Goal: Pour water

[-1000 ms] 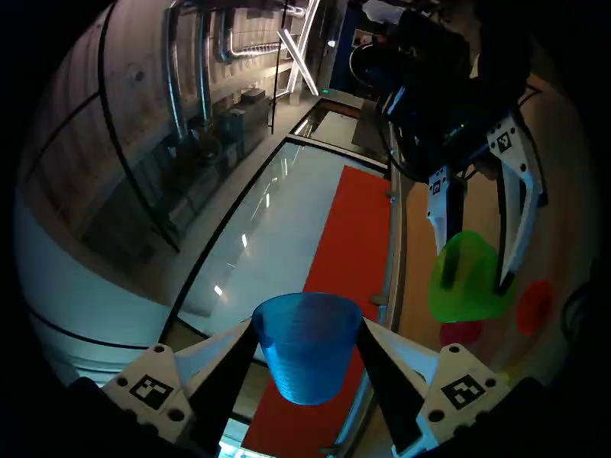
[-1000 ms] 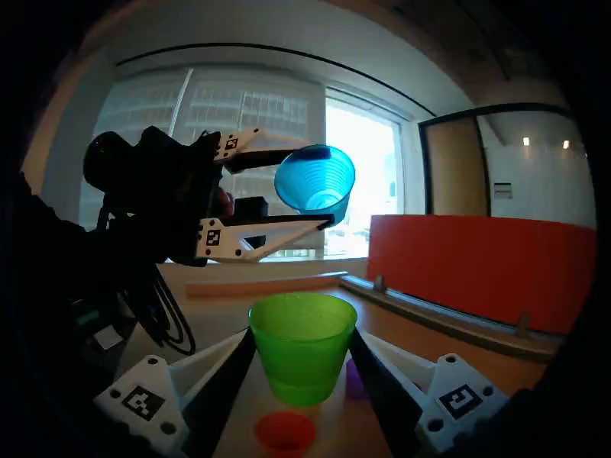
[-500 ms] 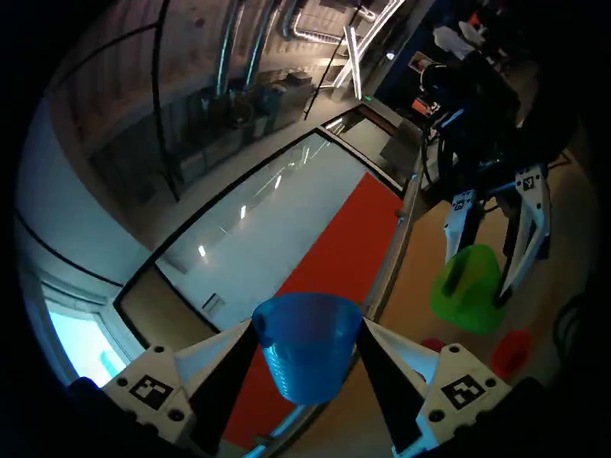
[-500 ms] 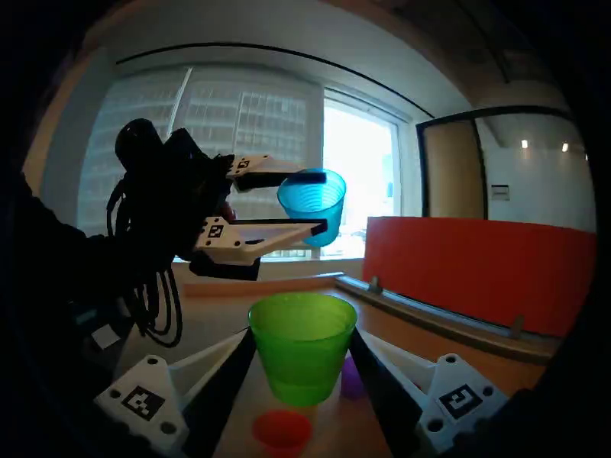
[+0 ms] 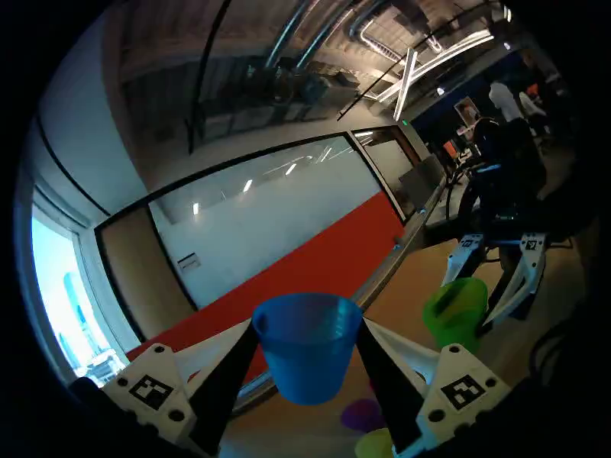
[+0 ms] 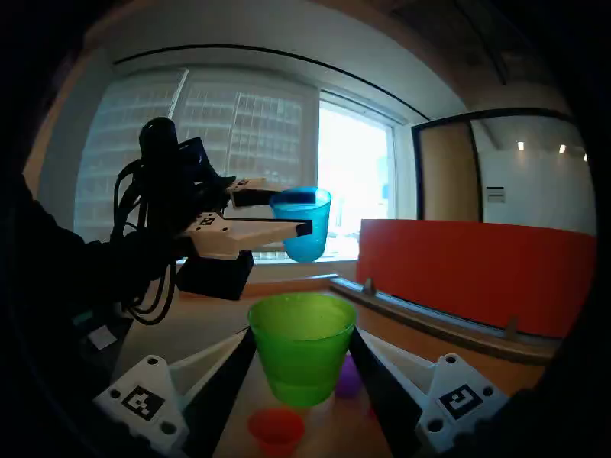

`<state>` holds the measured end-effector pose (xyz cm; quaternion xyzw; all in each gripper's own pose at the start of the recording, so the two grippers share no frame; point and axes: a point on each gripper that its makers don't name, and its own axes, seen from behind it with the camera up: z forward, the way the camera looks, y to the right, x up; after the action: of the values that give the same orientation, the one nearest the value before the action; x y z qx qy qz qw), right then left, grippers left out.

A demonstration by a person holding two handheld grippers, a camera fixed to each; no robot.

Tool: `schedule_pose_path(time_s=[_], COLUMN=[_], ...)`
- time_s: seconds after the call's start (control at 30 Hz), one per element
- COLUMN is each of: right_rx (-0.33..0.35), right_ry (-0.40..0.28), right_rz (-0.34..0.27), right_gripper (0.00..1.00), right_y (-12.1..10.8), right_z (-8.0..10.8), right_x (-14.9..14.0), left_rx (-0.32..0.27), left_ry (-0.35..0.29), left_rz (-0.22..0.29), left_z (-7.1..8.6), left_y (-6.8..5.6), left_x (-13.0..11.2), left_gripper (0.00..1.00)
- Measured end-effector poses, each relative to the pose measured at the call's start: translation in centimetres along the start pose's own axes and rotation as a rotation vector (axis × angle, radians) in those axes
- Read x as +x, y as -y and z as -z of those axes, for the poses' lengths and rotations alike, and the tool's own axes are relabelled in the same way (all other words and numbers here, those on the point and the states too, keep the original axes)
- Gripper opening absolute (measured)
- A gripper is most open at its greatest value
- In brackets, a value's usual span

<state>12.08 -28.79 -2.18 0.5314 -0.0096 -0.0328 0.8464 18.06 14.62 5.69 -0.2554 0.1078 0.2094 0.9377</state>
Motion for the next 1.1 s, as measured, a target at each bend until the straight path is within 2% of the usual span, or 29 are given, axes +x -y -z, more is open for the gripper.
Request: schedule_pose_path(time_s=[0.2, 0.3, 0.4, 0.57, 0.8, 1.1], right_rx=[-0.006, -0.009, -0.011, -0.016, -0.022, -0.036], right_ry=[-0.004, -0.007, -0.008, -0.01, 0.003, 0.044], right_rz=[0.004, 0.004, 0.003, 0.006, 0.012, 0.009], right_gripper=[0.88, 0.88, 0.88, 0.88, 0.88, 0.88], right_y=[-0.1, -0.2, -0.2, -0.4, -0.7, -1.6], right_z=[0.2, 0.3, 0.4, 0.5, 0.7, 1.2], right_x=[0.3, 0.6, 0.8, 1.1, 1.1, 0.4], left_rx=[-0.024, -0.037, -0.054, -0.074, -0.077, -0.089], left_ry=[0.019, 0.016, 0.015, 0.025, 0.064, 0.126], left_rz=[0.168, 0.236, 0.282, 0.317, 0.321, 0.351], left_z=[0.1, 0.2, 0.4, 0.5, 0.8, 1.4], left_y=[0.1, 0.1, -0.2, -0.5, -0.7, -1.0], left_x=[-0.5, -0.5, -0.6, -0.9, -2.3, -4.6], left_gripper=[0.86, 0.85, 0.85, 0.86, 0.86, 0.86])
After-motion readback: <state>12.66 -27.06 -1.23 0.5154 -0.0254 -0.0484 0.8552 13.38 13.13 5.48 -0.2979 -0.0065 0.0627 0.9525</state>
